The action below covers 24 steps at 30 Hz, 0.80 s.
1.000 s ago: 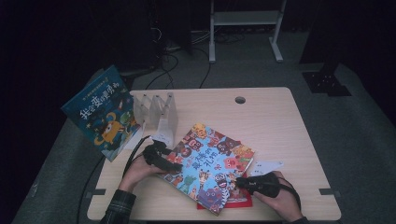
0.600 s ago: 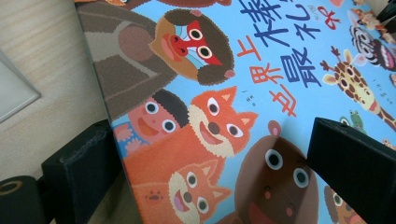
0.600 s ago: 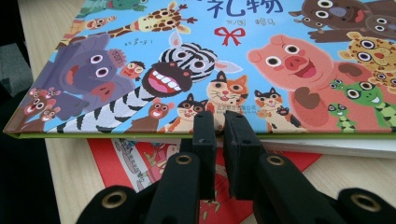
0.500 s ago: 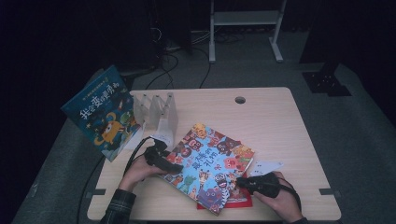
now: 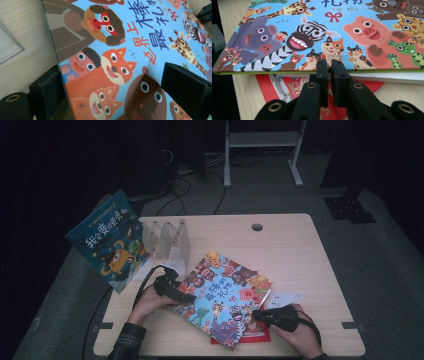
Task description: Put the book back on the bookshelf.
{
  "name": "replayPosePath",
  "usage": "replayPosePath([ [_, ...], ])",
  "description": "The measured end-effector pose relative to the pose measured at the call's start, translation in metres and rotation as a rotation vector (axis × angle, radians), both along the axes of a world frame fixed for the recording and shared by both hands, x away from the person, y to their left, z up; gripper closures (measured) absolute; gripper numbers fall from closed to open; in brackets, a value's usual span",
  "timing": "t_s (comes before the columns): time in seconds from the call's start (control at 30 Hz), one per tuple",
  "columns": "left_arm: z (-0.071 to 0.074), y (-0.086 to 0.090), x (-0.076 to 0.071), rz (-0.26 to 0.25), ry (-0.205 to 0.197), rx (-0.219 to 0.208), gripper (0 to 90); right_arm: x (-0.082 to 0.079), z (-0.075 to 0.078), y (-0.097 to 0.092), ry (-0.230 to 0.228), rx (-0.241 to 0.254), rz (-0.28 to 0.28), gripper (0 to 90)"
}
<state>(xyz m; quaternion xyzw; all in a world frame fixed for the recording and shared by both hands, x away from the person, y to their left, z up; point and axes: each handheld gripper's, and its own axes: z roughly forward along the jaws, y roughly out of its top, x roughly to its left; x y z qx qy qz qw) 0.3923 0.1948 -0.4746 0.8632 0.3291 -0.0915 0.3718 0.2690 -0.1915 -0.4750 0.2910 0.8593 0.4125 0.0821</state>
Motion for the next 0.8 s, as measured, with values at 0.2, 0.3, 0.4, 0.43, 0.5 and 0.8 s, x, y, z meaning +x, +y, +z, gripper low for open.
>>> replayPosePath([
  [0.2, 0.01, 0.003, 0.001, 0.016, -0.021, -0.013, 9.7, 0.002, 0.0, 0.003, 0.001, 0.002, -0.002, 83.8],
  [0.3, 0.016, 0.006, 0.0, 0.024, -0.037, -0.031, 10.7, 0.004, 0.0, 0.005, 0.001, -0.002, -0.001, 83.8],
  [0.4, 0.023, 0.008, -0.001, 0.025, -0.056, -0.049, 11.5, 0.005, 0.0, 0.007, 0.001, -0.004, -0.002, 83.8],
  [0.43, 0.027, 0.008, -0.001, 0.025, -0.062, -0.06, 12.0, 0.005, 0.0, 0.007, 0.002, -0.004, -0.002, 83.8],
  [0.5, 0.033, 0.009, -0.002, 0.022, -0.081, -0.071, 12.4, 0.006, 0.0, 0.007, 0.009, -0.002, -0.005, 83.8],
  [0.8, 0.061, 0.009, -0.004, 0.013, -0.146, -0.12, 15.0, 0.009, 0.001, 0.011, 0.005, -0.008, -0.008, 83.9],
])
